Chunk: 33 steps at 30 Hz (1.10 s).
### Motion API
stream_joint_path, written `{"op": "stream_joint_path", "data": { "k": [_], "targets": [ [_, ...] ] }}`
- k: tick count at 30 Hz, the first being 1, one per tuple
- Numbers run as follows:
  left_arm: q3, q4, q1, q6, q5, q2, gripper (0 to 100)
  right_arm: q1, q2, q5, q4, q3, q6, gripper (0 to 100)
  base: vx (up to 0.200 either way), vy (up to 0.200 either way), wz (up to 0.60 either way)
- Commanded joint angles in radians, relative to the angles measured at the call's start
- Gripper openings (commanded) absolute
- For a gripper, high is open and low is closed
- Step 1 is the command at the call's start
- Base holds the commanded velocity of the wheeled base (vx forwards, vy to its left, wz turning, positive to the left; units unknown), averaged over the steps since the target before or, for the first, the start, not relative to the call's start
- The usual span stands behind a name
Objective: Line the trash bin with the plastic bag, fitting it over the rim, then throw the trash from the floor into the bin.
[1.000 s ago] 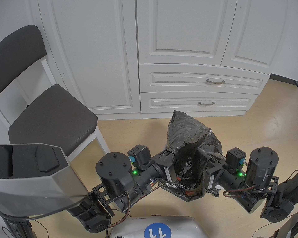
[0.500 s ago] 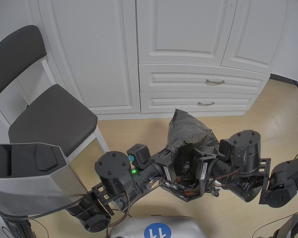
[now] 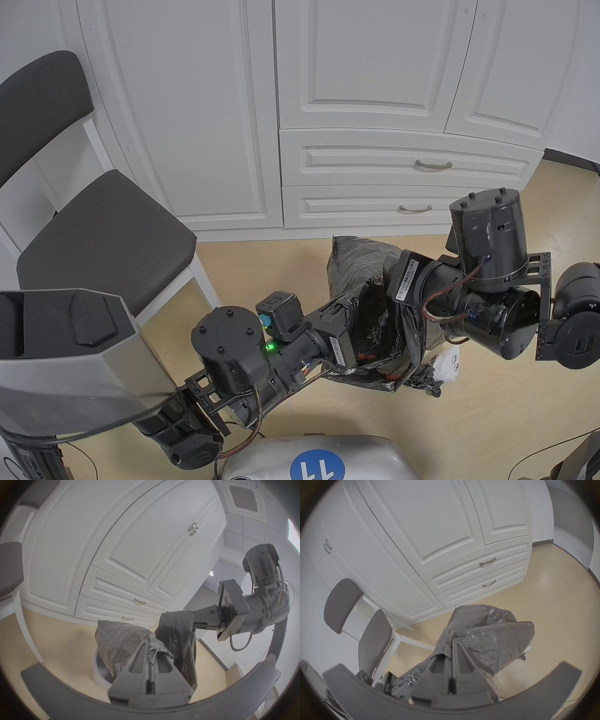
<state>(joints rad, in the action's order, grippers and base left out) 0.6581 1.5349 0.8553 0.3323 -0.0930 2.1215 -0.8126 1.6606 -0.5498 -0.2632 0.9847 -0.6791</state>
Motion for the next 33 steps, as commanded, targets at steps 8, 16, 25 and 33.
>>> {"op": "stream_joint_path", "data": {
  "k": [8,16,25,33],
  "targets": [
    [-0.009,0.001,0.037,0.017,-0.001,0.020,0,-0.008,0.048,0.001,-0.004,0.006,-0.002,0,0.000,0.000,0.00],
    [-0.005,0.002,0.060,0.019,-0.005,0.091,0,-0.008,0.093,0.001,-0.007,0.017,-0.022,0,0.000,0.000,0.00],
    [0.005,0.002,0.062,0.019,-0.013,0.117,100,-0.008,0.093,-0.001,-0.007,0.017,-0.022,0,0.000,0.000,0.00],
    [0.000,0.004,0.065,0.019,-0.014,0.104,100,-0.008,0.099,-0.001,-0.008,0.015,-0.022,0,0.000,0.000,0.00]
  ]
}}
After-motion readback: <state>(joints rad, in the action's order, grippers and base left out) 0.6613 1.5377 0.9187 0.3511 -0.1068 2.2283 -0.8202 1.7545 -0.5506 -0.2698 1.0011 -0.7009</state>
